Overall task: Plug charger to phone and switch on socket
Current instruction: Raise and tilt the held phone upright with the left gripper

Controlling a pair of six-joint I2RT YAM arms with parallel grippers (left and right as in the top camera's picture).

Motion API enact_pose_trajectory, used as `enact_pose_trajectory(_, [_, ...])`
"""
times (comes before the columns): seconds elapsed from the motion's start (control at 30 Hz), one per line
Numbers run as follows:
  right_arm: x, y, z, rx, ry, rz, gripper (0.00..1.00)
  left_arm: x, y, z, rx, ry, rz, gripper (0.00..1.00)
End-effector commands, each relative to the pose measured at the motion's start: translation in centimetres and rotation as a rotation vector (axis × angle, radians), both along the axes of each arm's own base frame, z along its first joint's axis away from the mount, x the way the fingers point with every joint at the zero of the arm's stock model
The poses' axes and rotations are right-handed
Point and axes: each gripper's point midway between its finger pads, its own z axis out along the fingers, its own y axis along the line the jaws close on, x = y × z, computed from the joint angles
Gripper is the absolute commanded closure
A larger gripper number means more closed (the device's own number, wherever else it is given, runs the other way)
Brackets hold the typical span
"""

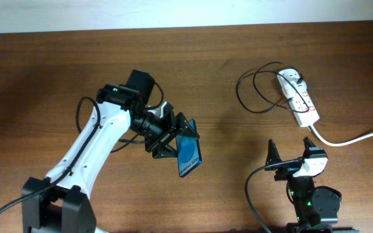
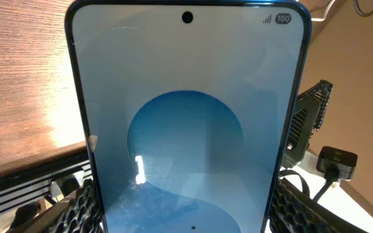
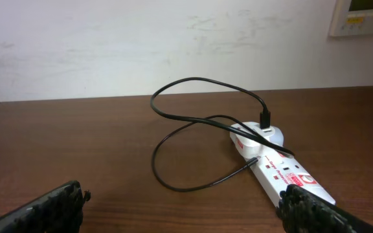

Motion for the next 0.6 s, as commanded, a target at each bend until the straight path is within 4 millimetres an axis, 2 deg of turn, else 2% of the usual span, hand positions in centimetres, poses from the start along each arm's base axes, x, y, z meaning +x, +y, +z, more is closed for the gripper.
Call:
enact_pose_trajectory(0.0, [0.0,0.1,-0.3,0.003,0.006,0.005,0.02,0.4,-0.3,0.9,-0.036,-0.032,-0.009,0.58])
enact_pose_trajectory(0.1, [0.0,0.1,-0.3,0.003,0.006,0.005,0.02,0.6,0.0,0.7,-0.023,-0.039,-0.007,0.56])
enact_pose_trajectory(0.23, [0.0,0.1,-0.3,0.003,0.006,0.005,0.02,1.3,0.9,0.6,-0.013,-0.072,-0.001,0.59])
enact_pose_trajectory(0.43, [0.0,0.1,-0.3,0.003,0.006,0.005,0.02,1.6,2.2,-0.7,0.088,-0.109,-0.011,0.63])
enact_pose_trajectory(0.57, [0.0,0.1,-0.3,0.003,0.006,0.005,0.02,2.2,4.2,-1.6,0.235,-0.146,-0.008,0.66])
